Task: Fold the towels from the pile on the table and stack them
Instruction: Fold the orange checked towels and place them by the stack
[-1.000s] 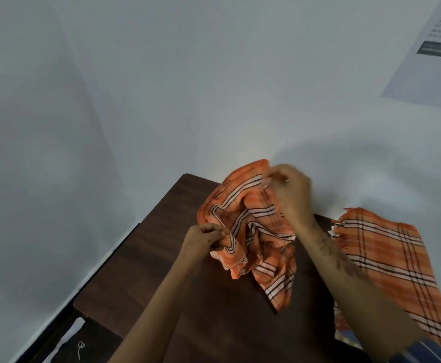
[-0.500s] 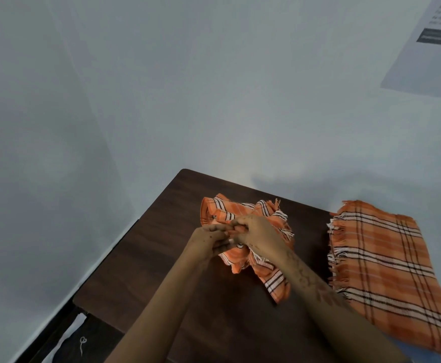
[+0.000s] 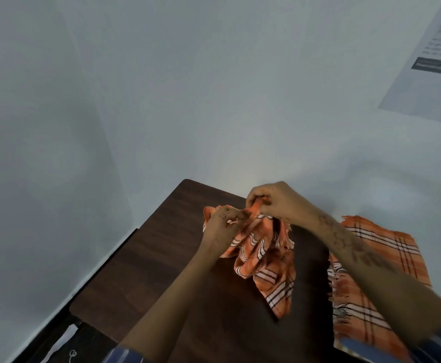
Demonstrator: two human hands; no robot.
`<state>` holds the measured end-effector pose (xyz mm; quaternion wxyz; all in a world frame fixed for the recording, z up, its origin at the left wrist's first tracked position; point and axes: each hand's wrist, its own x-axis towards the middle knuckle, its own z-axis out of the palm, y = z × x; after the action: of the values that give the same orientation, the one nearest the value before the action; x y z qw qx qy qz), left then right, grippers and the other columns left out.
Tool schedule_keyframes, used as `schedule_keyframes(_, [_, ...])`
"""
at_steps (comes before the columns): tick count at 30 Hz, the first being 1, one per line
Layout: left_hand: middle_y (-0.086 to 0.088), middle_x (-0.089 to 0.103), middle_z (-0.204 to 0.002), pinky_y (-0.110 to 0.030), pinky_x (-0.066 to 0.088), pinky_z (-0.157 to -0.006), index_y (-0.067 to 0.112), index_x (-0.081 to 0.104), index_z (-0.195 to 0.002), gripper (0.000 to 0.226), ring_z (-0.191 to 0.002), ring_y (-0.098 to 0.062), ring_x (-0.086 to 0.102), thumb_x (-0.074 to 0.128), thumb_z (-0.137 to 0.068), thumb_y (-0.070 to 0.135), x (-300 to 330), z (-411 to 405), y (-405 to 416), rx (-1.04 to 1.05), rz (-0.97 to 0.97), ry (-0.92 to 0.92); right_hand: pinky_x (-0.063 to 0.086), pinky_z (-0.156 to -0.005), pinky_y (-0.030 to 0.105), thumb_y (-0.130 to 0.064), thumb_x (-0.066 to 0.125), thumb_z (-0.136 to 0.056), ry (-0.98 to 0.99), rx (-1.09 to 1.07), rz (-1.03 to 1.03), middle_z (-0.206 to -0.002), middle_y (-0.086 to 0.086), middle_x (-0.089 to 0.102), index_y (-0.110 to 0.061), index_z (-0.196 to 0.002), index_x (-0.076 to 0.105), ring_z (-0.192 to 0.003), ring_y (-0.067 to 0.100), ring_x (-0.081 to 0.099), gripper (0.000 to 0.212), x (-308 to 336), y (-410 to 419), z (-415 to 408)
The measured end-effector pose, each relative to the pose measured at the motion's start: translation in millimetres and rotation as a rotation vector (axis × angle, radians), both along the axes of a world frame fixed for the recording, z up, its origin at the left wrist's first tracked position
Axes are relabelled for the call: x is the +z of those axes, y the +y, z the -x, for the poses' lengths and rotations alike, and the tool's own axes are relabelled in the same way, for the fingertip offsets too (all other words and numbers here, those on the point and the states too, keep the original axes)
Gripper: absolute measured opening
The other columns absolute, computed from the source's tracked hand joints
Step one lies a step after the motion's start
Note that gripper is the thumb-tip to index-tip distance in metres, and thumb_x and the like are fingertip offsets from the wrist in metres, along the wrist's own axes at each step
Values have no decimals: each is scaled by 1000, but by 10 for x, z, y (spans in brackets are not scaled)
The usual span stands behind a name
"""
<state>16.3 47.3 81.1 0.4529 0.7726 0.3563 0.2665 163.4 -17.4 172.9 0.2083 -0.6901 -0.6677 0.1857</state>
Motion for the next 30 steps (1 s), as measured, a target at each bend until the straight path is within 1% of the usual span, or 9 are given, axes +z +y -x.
schedule_keyframes(2, [16,56,-99,-18,45,-88,11,67,-104,23,-96,-3,55,50,-90,4,-40,-17,65,-74,10,-34,54,-71,40,6,55,-77,-78,52,-21,-88,-7,67,-21,-93,69,-76,24,66,34,245,28,-90])
schedule_keyframes(6, [10,61,-98,-19,44,-85,14,65,-104,26,-90,-4,58,45,-91,2,-103,-142,222,-63,46,-48,53,-74,36,9,54,-74,-157,107,-88,-92,0,69,-15,-95,69,-80,23,66,36,756,75,-292])
schedule_keyframes(11, [-15,50,-136,-28,35,-102,4,44,-135,39,-124,-27,48,46,-99,18,-412,-179,337,-120,-35,423,43,-60,12,11,51,-71,-199,42,-177,-86,-1,68,-11,-90,69,-73,10,61,35,961,133,-525])
schedule_keyframes(15, [-11,56,-129,-30,39,-102,7,55,-128,38,-119,-23,53,48,-97,29,-223,-125,478,-307,-104,744,41,-59,18,12,50,-71,-265,-57,-176,-77,-2,63,-12,-84,62,-60,5,54,30,688,146,-763])
schedule_keyframes(17, [-4,63,-119,-31,45,-97,16,63,-118,37,-108,-18,59,58,-90,38,29,-75,822,-291,-185,805,38,-58,24,12,49,-71,-252,-155,-203,-76,3,61,-13,-84,56,-64,18,53,29,601,94,-939])
schedule_keyframes(19, [-2,62,-125,-35,47,-98,26,63,-119,49,-108,-17,60,59,-82,58,428,-27,1167,-162,-264,802,35,-56,25,12,48,-73,-246,-244,-231,-77,7,59,-13,-86,52,-65,22,52,29,617,58,-1088])
schedule_keyframes(21, [-10,54,-134,-33,41,-102,17,54,-131,57,-119,-24,53,41,-92,57,1011,-28,1364,-166,-361,803,33,-53,26,10,46,-76,-304,-305,-276,-75,5,55,-12,-90,49,-66,23,50,27,724,75,-1176])
schedule_keyframes(24, [-21,59,-122,-32,39,-97,2,57,-124,69,-115,-31,54,29,-95,58,2095,-22,1339,-89,-515,720,32,-59,30,6,43,-82,-400,-384,-413,-82,7,55,-9,-97,51,-72,24,52,22,1073,246,-1234])
schedule_keyframes(30, [-14,61,-118,-39,40,-98,11,62,-120,72,-111,-30,55,31,-88,67,3247,45,1359,-12,-699,647,42,-72,29,10,40,-80,-182,-555,-623,-97,16,64,3,-95,66,-89,27,57,31,2020,555,-1155])
